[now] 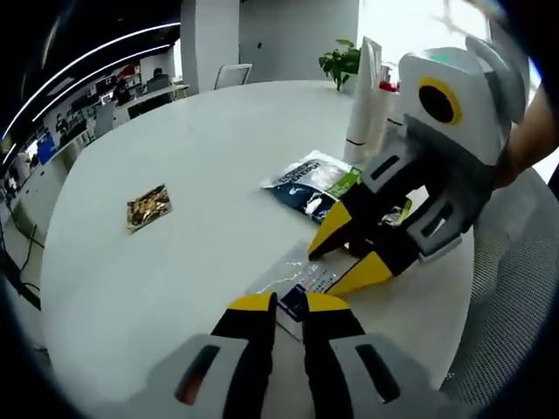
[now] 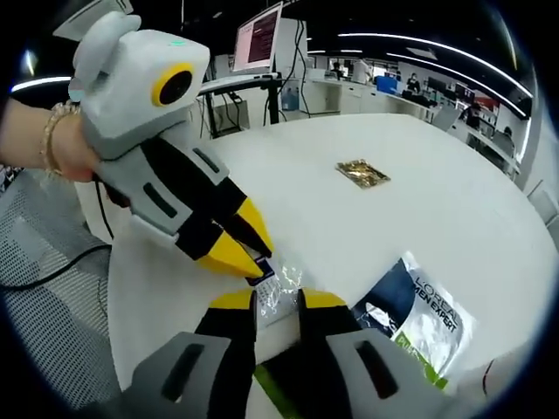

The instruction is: Arrange the skincare products in the storage area until every visible bottle or jar stands upright without overlapping.

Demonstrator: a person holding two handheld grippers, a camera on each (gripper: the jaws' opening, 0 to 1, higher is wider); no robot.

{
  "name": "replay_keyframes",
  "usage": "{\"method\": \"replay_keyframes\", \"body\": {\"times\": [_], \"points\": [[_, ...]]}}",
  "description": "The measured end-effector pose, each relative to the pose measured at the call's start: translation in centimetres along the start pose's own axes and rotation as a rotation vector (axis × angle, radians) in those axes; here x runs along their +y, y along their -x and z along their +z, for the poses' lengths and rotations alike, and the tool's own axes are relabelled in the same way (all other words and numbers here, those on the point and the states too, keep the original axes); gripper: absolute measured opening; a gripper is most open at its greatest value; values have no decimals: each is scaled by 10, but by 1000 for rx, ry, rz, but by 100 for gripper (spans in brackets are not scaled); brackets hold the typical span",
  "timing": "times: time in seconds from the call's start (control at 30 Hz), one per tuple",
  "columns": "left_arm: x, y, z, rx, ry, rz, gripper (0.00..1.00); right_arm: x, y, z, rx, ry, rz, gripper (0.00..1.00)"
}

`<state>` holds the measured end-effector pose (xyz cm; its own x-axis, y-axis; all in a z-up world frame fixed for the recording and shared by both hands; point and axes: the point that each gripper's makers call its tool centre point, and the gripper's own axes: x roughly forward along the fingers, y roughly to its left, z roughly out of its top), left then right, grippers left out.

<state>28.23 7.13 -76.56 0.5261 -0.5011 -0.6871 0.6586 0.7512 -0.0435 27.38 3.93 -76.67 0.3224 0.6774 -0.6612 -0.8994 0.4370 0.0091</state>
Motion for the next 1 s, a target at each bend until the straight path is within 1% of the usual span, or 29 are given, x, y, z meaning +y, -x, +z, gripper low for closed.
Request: {"method": "replay_keyframes", "body": {"times": [0.07,0.17,0.23,0.37,0.5,0.6,0.73,0.77,0.8,0.83,0.87,0.93,1.0], "points": [[-2,0,2,-12,15,-6,15,0,5,2,-13,-4,-8,20],[-4,2,3,-7,-1,-3,15,0,10,5,-27,-5,-13,21],[-3,3,3,-5,6,-6,16,0,14,6,-34,-2,-16,22],[-8,12,10,-19,6,5,18,-1,25,7,-56,-16,-27,26],[-9,17,11,-26,16,14,25,-2,35,2,-60,-85,-42,39],[-10,21,10,-26,20,21,31,-3,44,-5,-53,-104,-61,42],[-16,30,11,-37,23,30,39,-2,57,-10,-55,-112,-85,48],[-17,31,11,-38,25,31,40,-1,61,-10,-54,-115,-90,51],[-17,31,10,-40,33,32,42,-2,64,-14,-38,-127,-100,55],[-18,33,10,-41,36,33,45,-2,66,-18,-25,-137,-106,61],[-19,35,11,-43,38,35,46,-2,68,-19,-27,-141,-107,64],[-24,41,12,-43,48,28,46,-2,78,-18,-45,-141,-124,67],[-26,42,11,-49,53,32,49,0,86,-22,-41,-161,-133,70]]}}
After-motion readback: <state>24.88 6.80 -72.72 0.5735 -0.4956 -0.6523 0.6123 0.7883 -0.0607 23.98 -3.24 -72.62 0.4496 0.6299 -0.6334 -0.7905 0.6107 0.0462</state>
